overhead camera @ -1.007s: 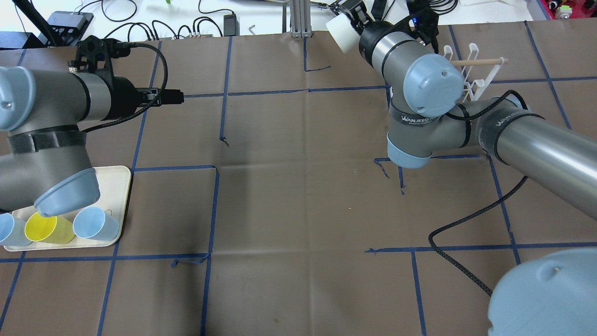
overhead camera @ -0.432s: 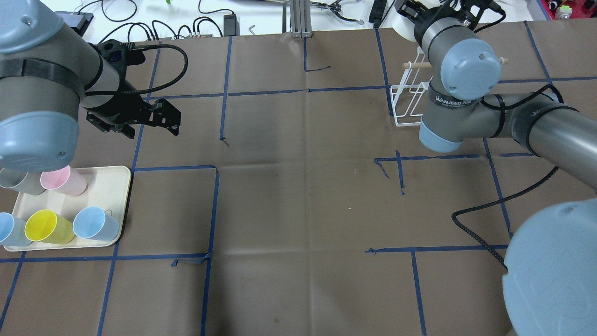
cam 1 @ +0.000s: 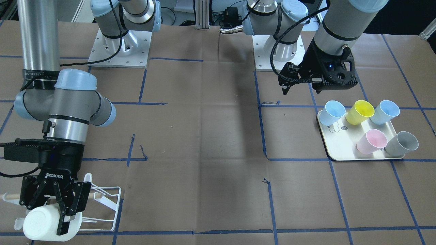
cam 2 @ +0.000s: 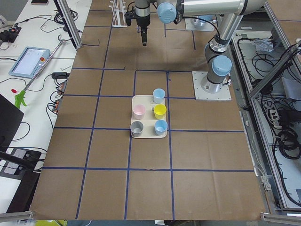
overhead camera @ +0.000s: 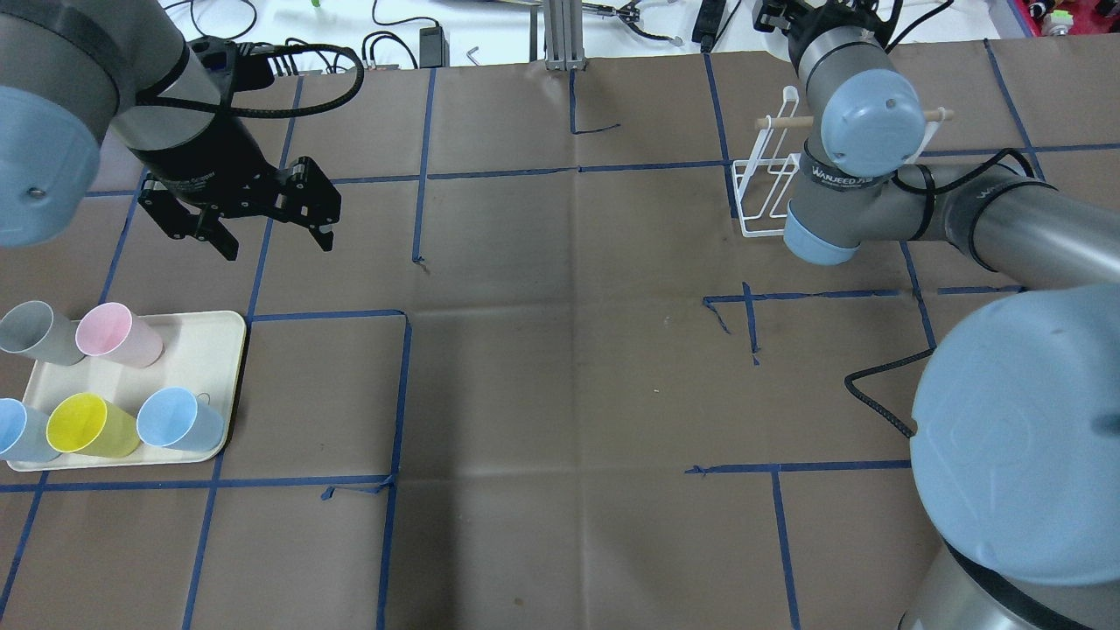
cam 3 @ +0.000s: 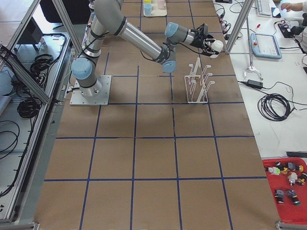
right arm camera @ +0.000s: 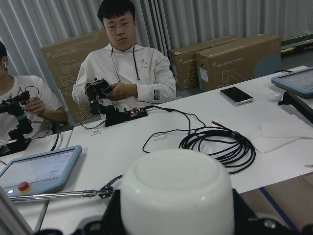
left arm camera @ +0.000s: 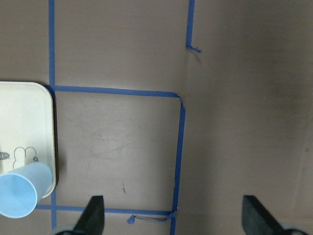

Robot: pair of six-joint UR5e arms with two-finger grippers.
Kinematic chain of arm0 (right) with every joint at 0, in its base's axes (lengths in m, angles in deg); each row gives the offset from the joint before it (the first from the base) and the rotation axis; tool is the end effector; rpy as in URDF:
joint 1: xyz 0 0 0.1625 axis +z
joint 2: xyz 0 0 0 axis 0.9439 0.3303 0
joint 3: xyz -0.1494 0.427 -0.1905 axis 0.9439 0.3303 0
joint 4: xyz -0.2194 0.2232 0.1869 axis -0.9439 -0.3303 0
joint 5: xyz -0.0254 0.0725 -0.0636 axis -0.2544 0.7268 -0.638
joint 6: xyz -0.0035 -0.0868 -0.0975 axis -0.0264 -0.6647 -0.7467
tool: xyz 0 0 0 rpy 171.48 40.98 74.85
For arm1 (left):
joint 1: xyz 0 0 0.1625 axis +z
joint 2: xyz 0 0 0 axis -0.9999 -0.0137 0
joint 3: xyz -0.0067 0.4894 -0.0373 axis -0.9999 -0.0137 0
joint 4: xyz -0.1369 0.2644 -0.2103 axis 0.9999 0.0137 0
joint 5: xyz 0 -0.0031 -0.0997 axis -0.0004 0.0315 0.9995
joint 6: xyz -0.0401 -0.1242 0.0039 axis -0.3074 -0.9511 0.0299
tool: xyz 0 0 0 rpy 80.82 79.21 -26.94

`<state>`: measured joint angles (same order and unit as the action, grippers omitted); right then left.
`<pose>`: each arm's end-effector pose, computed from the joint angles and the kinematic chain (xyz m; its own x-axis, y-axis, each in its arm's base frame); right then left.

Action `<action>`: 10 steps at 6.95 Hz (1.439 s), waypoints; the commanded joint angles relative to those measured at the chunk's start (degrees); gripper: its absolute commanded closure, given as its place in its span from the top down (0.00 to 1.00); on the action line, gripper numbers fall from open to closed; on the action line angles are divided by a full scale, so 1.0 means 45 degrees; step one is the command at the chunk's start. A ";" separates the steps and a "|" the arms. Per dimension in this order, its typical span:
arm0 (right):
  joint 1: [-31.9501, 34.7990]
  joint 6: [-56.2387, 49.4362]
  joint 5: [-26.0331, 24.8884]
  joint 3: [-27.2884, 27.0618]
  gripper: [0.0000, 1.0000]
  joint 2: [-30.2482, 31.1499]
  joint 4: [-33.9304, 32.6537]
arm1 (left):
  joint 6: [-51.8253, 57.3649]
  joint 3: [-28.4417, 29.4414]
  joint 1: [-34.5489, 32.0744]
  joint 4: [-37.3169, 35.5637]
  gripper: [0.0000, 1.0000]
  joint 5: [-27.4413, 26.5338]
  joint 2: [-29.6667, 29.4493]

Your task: Transfer IKEA cup to right arm and place on rack

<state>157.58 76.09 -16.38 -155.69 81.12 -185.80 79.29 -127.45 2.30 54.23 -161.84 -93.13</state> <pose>0.0916 -0.6748 0.4103 -0.9696 0.1560 -0.1887 0.2275 0.2888 -0.9300 -0.1093 -0.4278 0.5041 -0.9979 -0.0643 -0.0098 -0.0647 0.9965 0.0522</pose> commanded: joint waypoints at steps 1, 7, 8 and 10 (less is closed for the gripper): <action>-0.0183 -0.0370 -0.0033 -0.0110 0.16 -0.0333 -0.0202 | 0.0101 -0.0041 -0.0041 0.0269 1.00 -0.0059 0.0371; -0.0203 -0.0603 -0.0092 -0.0873 0.56 -0.0743 -0.0222 | 0.6668 -0.4152 0.5842 -0.0196 0.99 -0.0020 0.3959; -0.0183 -0.1243 -0.0228 -0.0815 0.99 -0.0763 -0.0183 | 0.8096 -0.4994 0.6941 -0.0974 0.99 -0.0020 0.4314; -0.0183 -0.1288 -0.0209 -0.0737 1.00 -0.0724 -0.0125 | 0.8344 -0.5432 0.7245 -0.1702 0.99 -0.0020 0.4028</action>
<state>156.74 70.75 -17.26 -159.26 77.78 -186.54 115.38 -150.63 33.56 48.49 -161.93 -74.37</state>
